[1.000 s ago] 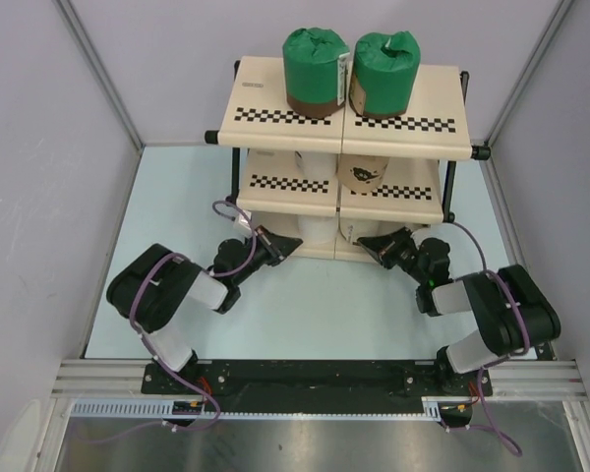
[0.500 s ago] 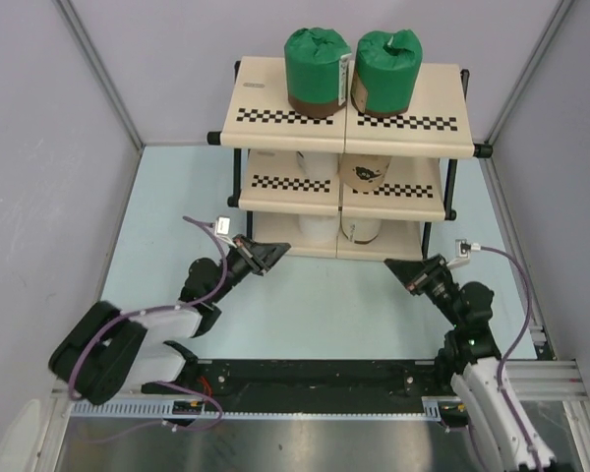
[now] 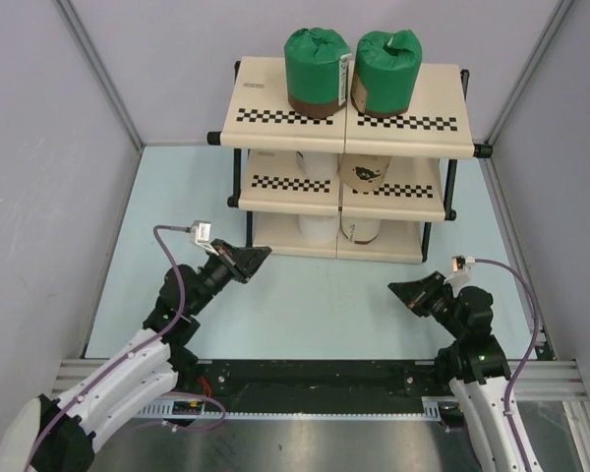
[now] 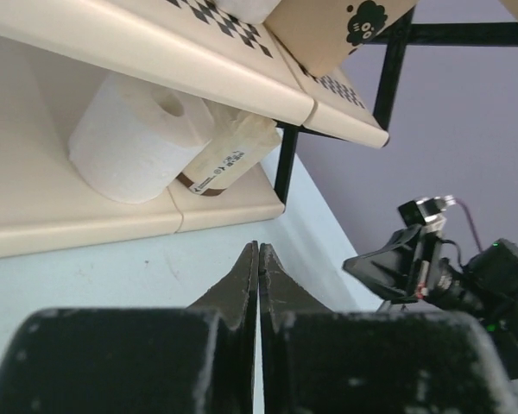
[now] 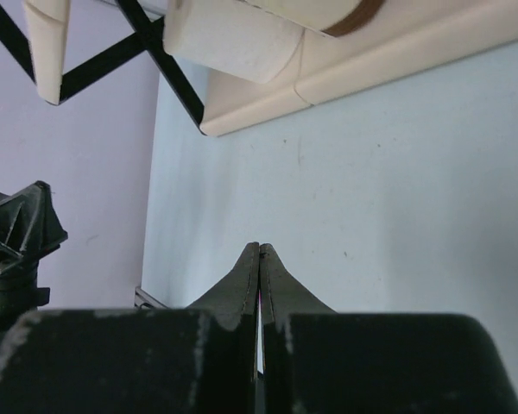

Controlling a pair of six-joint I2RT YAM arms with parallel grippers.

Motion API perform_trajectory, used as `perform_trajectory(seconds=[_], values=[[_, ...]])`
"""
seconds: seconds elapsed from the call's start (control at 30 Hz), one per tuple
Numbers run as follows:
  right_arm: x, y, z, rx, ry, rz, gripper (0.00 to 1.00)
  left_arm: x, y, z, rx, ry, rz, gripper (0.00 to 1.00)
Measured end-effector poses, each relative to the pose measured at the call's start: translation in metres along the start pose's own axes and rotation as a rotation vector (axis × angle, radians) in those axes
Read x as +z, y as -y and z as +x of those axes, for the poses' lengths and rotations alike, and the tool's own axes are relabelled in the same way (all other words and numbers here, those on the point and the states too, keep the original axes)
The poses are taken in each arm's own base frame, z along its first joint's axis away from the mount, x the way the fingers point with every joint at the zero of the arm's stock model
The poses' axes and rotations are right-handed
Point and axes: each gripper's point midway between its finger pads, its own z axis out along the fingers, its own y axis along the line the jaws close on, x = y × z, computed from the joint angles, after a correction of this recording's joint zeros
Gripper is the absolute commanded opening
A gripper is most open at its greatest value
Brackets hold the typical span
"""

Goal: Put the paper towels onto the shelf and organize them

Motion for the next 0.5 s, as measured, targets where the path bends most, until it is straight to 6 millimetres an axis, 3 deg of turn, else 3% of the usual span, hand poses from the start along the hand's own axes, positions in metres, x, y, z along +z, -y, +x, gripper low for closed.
perform_trajectory(seconds=[0.17, 0.3, 0.5], values=[[-0.001, -0.026, -0.021, -0.052, 0.014, -0.006, 0.00, -0.009, -0.005, -0.004, 0.050, -0.025, -0.074, 0.01], [0.010, -0.051, -0.043, -0.099, 0.019, -0.035, 0.00, -0.009, -0.003, -0.011, 0.092, -0.051, -0.115, 0.00], [0.010, -0.070, -0.044, -0.189, 0.004, -0.147, 0.00, -0.010, 0.003, -0.012, 0.132, -0.077, -0.092, 0.00]])
